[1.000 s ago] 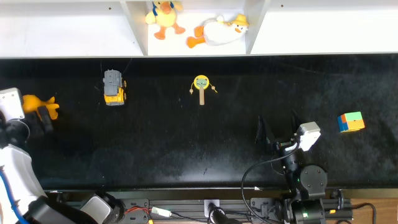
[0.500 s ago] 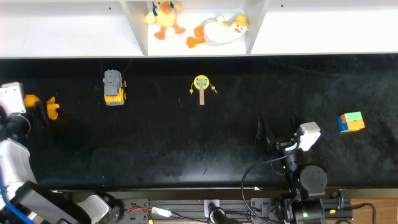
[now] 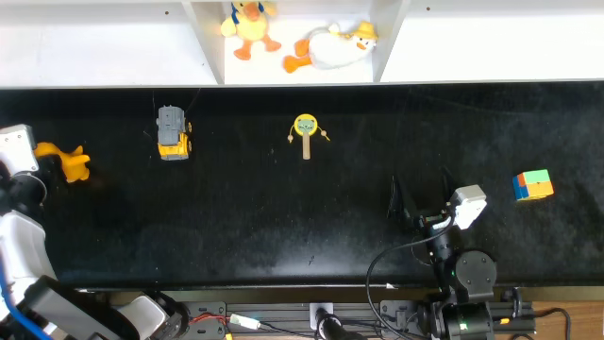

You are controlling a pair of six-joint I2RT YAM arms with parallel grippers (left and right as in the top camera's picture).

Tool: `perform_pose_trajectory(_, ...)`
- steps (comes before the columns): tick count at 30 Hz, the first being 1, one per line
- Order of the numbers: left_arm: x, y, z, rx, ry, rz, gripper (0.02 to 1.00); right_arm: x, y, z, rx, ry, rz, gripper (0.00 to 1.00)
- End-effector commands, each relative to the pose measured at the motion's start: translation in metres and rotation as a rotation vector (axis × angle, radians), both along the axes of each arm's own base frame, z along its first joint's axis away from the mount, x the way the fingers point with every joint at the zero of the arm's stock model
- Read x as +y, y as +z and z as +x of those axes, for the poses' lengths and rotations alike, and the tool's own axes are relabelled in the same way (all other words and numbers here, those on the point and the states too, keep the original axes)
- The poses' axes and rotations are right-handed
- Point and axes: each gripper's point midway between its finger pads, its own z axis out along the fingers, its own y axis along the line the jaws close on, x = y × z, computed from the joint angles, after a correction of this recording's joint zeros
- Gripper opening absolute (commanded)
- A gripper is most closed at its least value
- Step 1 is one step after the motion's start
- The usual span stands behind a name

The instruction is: Store Toys

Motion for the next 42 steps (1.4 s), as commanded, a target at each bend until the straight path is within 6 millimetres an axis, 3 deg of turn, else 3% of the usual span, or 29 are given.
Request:
perform_pose_trajectory(1,0.004,0.06,0.009,-0.132,0.038,0.036,0.286,-0.001,-0.004,0.0,0.004,-0.006,0.004,0.996)
perform_pose_trajectory(9,-0.012,0.13,0.037,-0.196,-0.019,0.135,0.257,-0.001,-0.004,0.0,0.004,-0.006,0.004,0.993)
perform_pose_trajectory(12,-0.018,0.145,0.051,-0.218,-0.048,0.16,0.253,0.0,-0.004,0.0,0.004,-0.006,0.004,0.996)
perform_pose_trajectory(24,-0.047,0.118,0.113,-0.189,-0.205,0.147,0.253,0.0,-0.004,0.0,0.004,-0.006,0.004,0.996)
perform_pose_trajectory(29,-0.045,0.11,0.125,-0.187,-0.217,0.142,0.253,0.0,-0.004,0.0,0.004,-0.006,0.004,0.996)
perform_pose_trajectory(42,-0.038,0.12,0.146,-0.217,-0.193,0.161,0.266,-0.001,-0.004,0.0,0.004,-0.006,0.004,0.996)
